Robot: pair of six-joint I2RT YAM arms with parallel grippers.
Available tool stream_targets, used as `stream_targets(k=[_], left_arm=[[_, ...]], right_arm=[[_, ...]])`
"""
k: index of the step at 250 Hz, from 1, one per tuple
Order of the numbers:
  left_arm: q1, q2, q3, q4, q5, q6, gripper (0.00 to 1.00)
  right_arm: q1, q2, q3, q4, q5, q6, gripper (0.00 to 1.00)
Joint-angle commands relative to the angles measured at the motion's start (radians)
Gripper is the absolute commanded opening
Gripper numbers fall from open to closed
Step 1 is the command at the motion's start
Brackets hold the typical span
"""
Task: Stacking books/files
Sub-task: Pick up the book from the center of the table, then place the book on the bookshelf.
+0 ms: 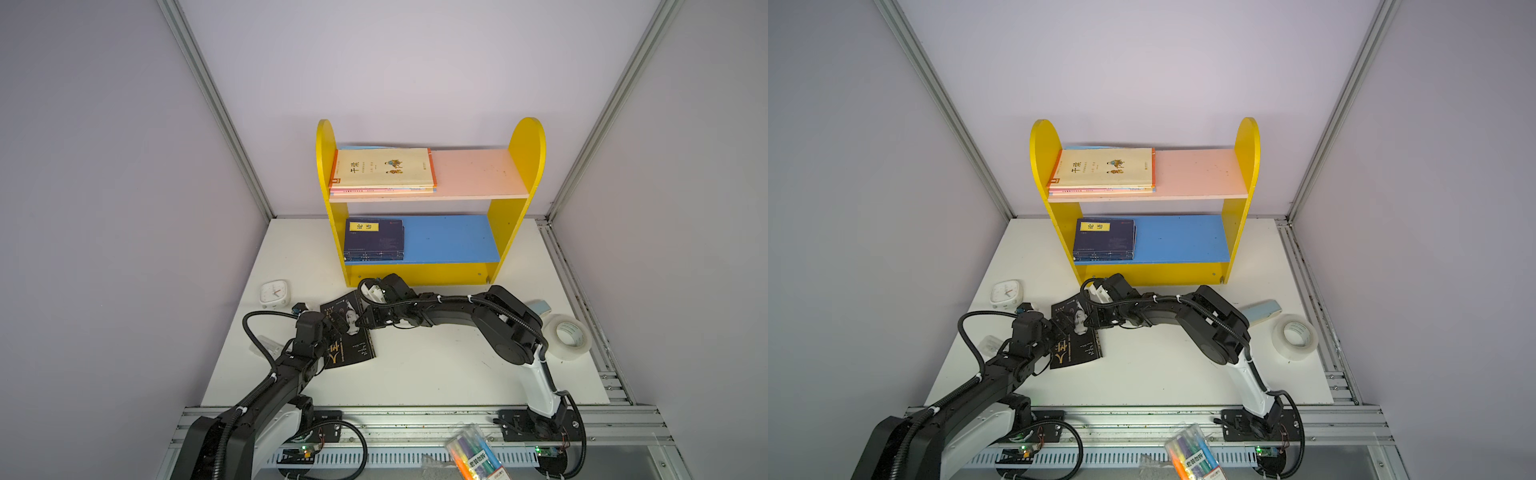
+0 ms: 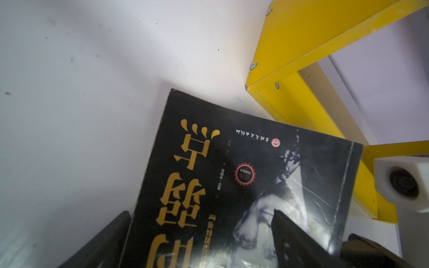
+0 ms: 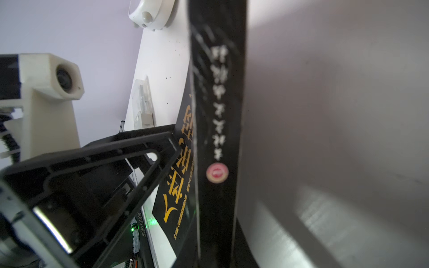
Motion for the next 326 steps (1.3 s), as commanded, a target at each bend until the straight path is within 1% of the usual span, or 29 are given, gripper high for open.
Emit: stream_targets(k=[1, 47, 75, 102, 140, 181, 211, 255, 326], left_arm=[[-0.002, -0.029, 0.007, -0.1, 0.091, -0.016, 0.97], [0.001, -0.153, 0.045, -0.206, 0.082, 0.009, 0.97], [0.006, -0.221, 0.064, -0.266, 0.077, 0.015, 0.97], [0.008, -0.27, 0.064, -0.299, 0.075, 0.011, 0.97], [0.01, -0.295, 0.063, -0.321, 0.075, 0.003, 0.97], [0.009, -0.295, 0.079, -0.326, 0.096, -0.001, 0.97], [0.01, -0.284, 0.103, -0.323, 0.121, 0.007, 0.97], [0.01, -0.258, 0.137, -0.322, 0.145, 0.026, 0.97], [0.01, -0.264, 0.139, -0.336, 0.143, 0.034, 0.97]], right_arm=[[-0.007, -0.042, -0.037, 0.072, 0.007, 0.023, 0.1], [-0.054, -0.131, -0.193, 0.21, 0.075, 0.134, 0.02], [-0.086, -0.195, -0.294, 0.263, 0.137, 0.188, 0.0], [-0.118, -0.248, -0.391, 0.373, 0.174, 0.247, 0.0], [-0.151, -0.302, -0.496, 0.535, 0.217, 0.307, 0.0], [-0.193, -0.339, -0.578, 0.639, 0.268, 0.354, 0.0], [-0.228, -0.364, -0.6, 0.661, 0.287, 0.356, 0.0], [-0.276, -0.36, -0.61, 0.717, 0.321, 0.387, 0.01], [-0.305, -0.33, -0.632, 0.763, 0.398, 0.43, 0.02]])
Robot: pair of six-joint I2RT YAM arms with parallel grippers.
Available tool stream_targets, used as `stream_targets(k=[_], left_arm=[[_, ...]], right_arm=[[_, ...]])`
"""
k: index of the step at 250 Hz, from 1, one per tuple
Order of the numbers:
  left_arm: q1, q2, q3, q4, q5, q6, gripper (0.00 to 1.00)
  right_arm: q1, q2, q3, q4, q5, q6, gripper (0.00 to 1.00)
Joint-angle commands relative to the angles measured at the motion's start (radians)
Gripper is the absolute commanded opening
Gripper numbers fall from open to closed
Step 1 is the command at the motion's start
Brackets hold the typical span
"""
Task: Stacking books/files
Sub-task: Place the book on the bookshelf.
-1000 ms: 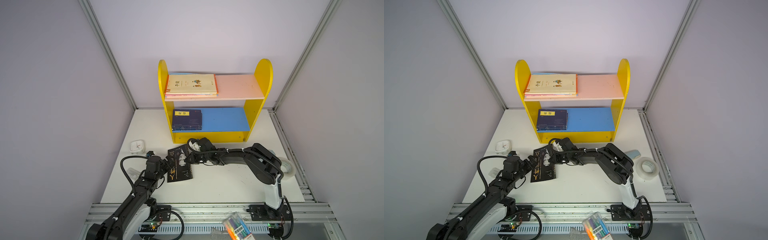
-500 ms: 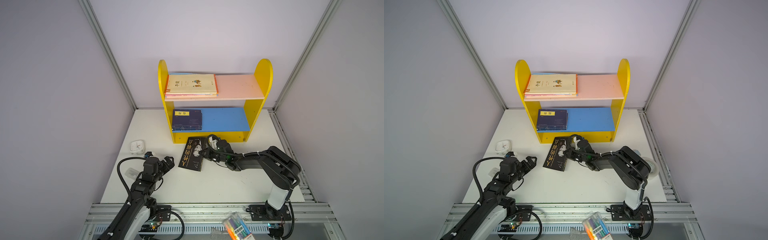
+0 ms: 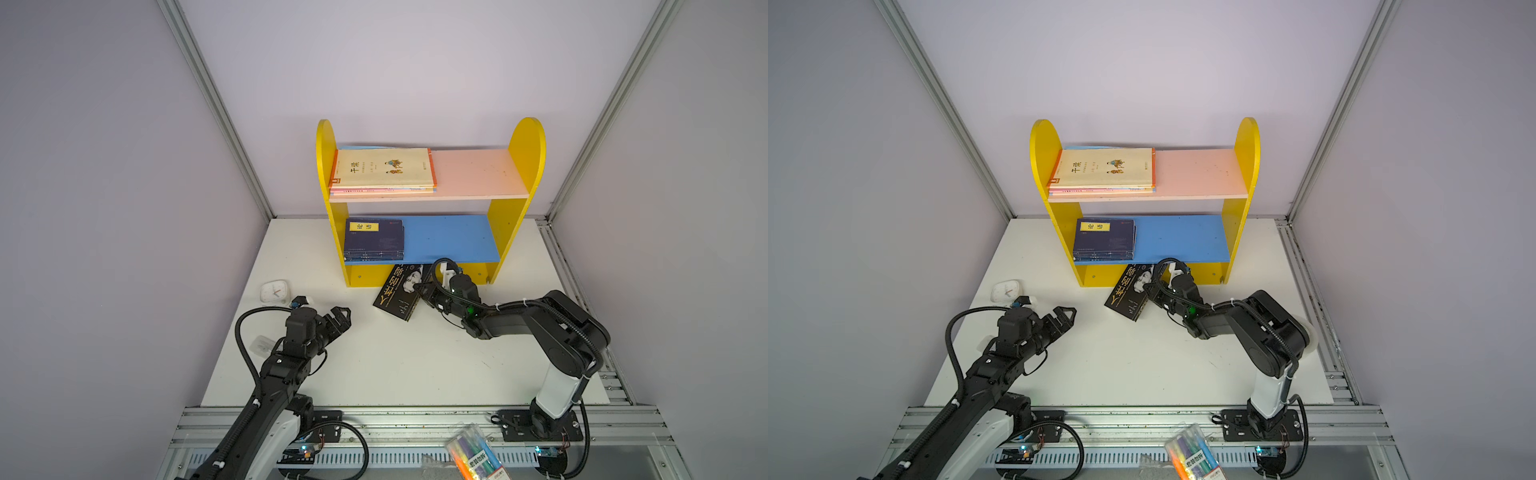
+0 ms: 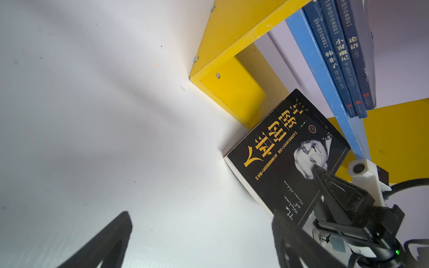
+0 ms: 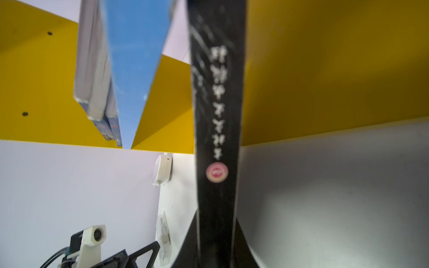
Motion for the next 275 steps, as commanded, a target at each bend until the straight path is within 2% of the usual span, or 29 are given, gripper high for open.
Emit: stream_targets(k=[1, 141, 238, 275], left_arm=[[0.001, -0.003, 0.005, -0.015, 0.008, 0.019, 0.97], [0.001, -0.003, 0.018, -0.036, 0.008, 0.019, 0.97], [0.002, 0.037, 0.019, -0.002, 0.019, 0.04, 0.97], [0.001, 0.052, 0.023, 0.0, 0.021, 0.058, 0.97]], right_arm=[[-0.008, 0.006, -0.013, 0.125, 0.061, 0.03, 0.02], [-0.034, 0.094, -0.065, 0.291, 0.292, 0.115, 0.03], [-0.026, 0.169, 0.006, 0.272, 0.4, 0.161, 0.08], [0.001, 0.167, 0.034, 0.191, 0.479, 0.174, 0.14]])
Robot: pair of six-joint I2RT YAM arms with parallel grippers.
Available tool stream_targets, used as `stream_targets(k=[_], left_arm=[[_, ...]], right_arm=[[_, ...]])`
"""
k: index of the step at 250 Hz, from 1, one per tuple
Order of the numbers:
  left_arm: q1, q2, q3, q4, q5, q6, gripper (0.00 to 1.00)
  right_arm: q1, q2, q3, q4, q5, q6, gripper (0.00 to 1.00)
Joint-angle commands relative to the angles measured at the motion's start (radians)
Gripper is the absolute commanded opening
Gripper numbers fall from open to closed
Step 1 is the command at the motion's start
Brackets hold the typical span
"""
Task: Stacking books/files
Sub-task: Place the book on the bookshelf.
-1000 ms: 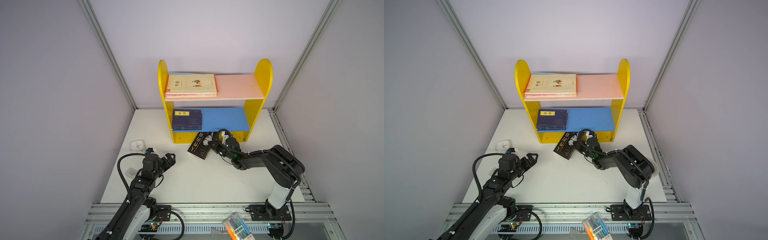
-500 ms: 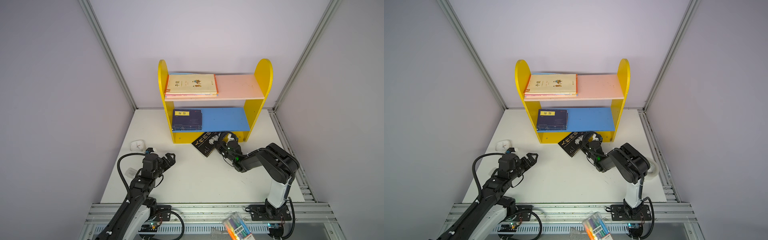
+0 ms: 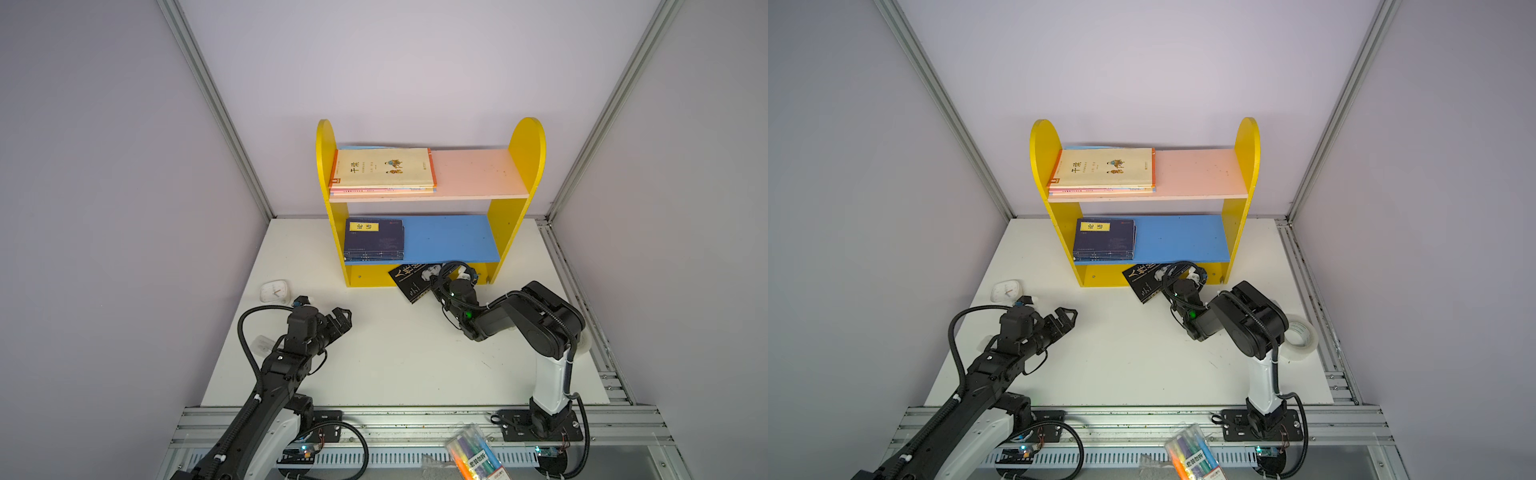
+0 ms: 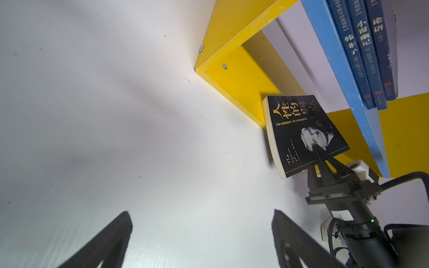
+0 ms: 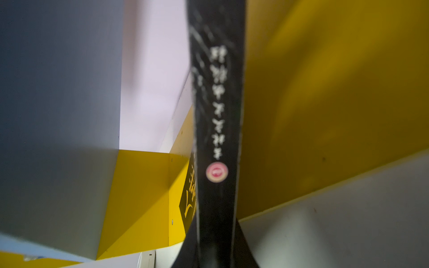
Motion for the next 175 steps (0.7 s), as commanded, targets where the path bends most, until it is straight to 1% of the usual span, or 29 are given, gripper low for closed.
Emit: stream_targets(k=[1, 42, 78, 103, 139, 154, 175], left_arm=[[0.001, 0.008, 0.008, 0.026, 0.01, 0.03, 0.97], [0.002, 0.019, 0.011, 0.032, 0.011, 0.049, 0.97], [0.002, 0.022, 0.013, 0.023, 0.018, 0.072, 0.97], [0.002, 0.019, 0.007, 0.026, 0.018, 0.073, 0.97], [0.003, 0.019, 0.012, 0.017, 0.024, 0.079, 0.97], [0.002, 0.019, 0.016, 0.01, 0.027, 0.087, 0.97], [0.002, 0.026, 0.02, 0.005, 0.026, 0.102, 0.97]], right_arm=[[0.02, -0.003, 0.028, -0.006, 0.096, 0.012, 0.15], [0.041, -0.006, 0.083, -0.113, 0.069, -0.018, 0.32], [0.047, -0.001, 0.109, -0.19, 0.022, -0.041, 0.42], [0.053, -0.005, 0.118, -0.234, 0.005, -0.059, 0.46], [0.057, -0.017, 0.109, -0.26, -0.065, -0.071, 0.48], [0.059, -0.032, 0.114, -0.291, -0.116, -0.115, 0.48], [0.059, -0.064, 0.148, -0.43, -0.18, -0.197, 0.5]])
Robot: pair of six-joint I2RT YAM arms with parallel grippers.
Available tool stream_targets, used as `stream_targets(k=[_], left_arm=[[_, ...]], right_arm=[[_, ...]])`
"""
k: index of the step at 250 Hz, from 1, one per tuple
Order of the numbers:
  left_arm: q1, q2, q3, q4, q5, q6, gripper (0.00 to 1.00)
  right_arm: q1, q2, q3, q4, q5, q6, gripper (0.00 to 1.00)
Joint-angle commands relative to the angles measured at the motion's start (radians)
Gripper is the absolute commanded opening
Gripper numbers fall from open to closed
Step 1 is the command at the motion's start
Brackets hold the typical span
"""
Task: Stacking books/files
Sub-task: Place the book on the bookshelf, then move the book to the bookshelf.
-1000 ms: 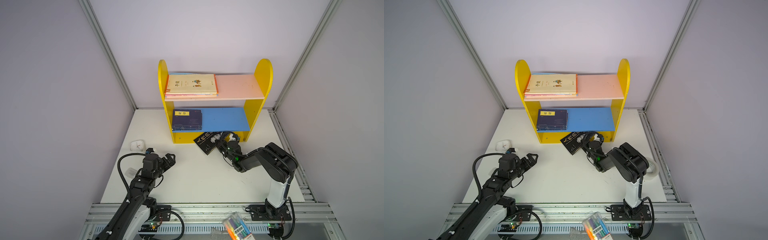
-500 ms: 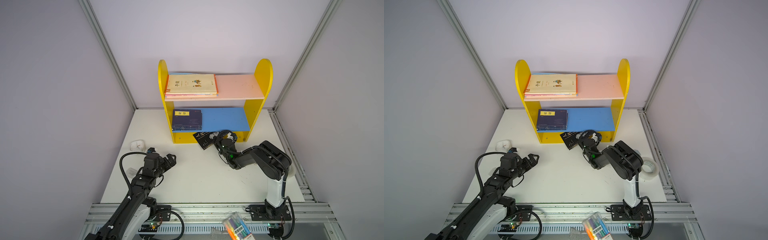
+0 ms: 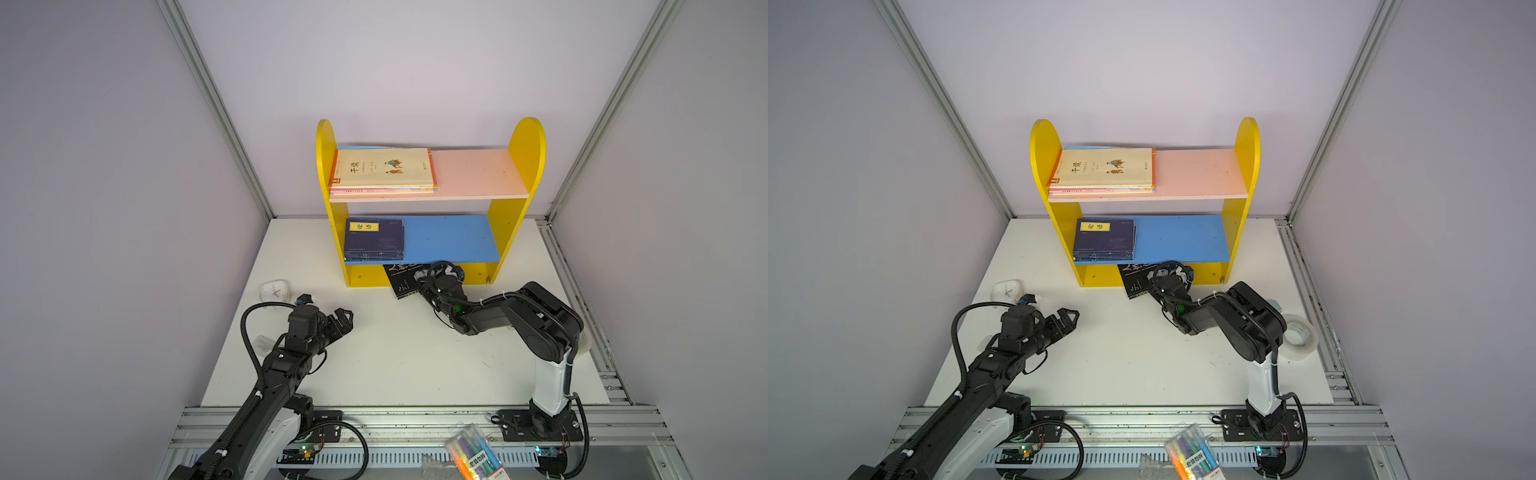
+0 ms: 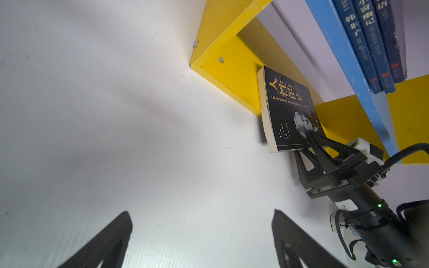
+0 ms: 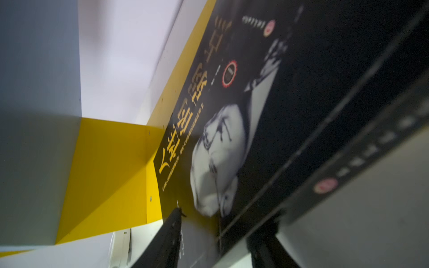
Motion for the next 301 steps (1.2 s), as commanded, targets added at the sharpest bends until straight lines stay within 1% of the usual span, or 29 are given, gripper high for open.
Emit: stream_targets(k=[1, 40, 49, 69, 87, 114, 136, 181, 197, 223, 258, 283, 301], left_arm=[[0.0, 0.007, 0.013, 0.002, 0.012, 0.034, 0.97], [-0.007, 0.033, 0.021, 0.004, 0.009, 0.049, 0.97], [-0.014, 0.037, 0.026, 0.004, 0.001, 0.053, 0.96], [-0.04, 0.042, 0.037, 0.001, -0.02, 0.063, 0.96], [-0.067, 0.05, 0.051, 0.001, -0.034, 0.068, 0.96], [-0.121, 0.079, 0.07, 0.022, -0.055, 0.07, 0.96], [-0.179, 0.122, 0.081, 0.076, -0.066, 0.058, 0.96], [-0.329, 0.27, 0.141, 0.16, -0.139, 0.047, 0.96], [-0.373, 0.33, 0.163, 0.2, -0.15, 0.045, 0.95], [-0.427, 0.434, 0.196, 0.28, -0.153, 0.043, 0.94], [-0.482, 0.575, 0.276, 0.342, -0.147, 0.064, 0.91], [-0.514, 0.668, 0.333, 0.387, -0.139, 0.071, 0.9], [-0.525, 0.726, 0.368, 0.407, -0.125, 0.059, 0.89]], right_arm=[[0.003, -0.04, 0.039, -0.132, -0.112, -0.124, 0.5], [0.005, -0.084, 0.115, -0.37, -0.203, -0.284, 0.58], [0.004, -0.085, 0.132, -0.406, -0.231, -0.323, 0.58], [0.001, -0.076, 0.193, -0.547, -0.274, -0.401, 0.6], [0.003, -0.079, 0.205, -0.6, -0.293, -0.446, 0.6], [0.001, -0.11, 0.201, -0.653, -0.285, -0.504, 0.6], [-0.005, -0.152, 0.184, -0.685, -0.268, -0.541, 0.6], [-0.048, -0.257, 0.123, -0.743, -0.197, -0.612, 0.6], [-0.078, -0.28, 0.104, -0.76, -0.179, -0.631, 0.58], [-0.124, -0.311, 0.072, -0.762, -0.145, -0.642, 0.47], [-0.172, -0.322, 0.039, -0.721, -0.103, -0.604, 0.39], [-0.188, -0.313, 0.018, -0.66, -0.069, -0.551, 0.38], [-0.199, -0.303, 0.008, -0.612, -0.061, -0.52, 0.4]])
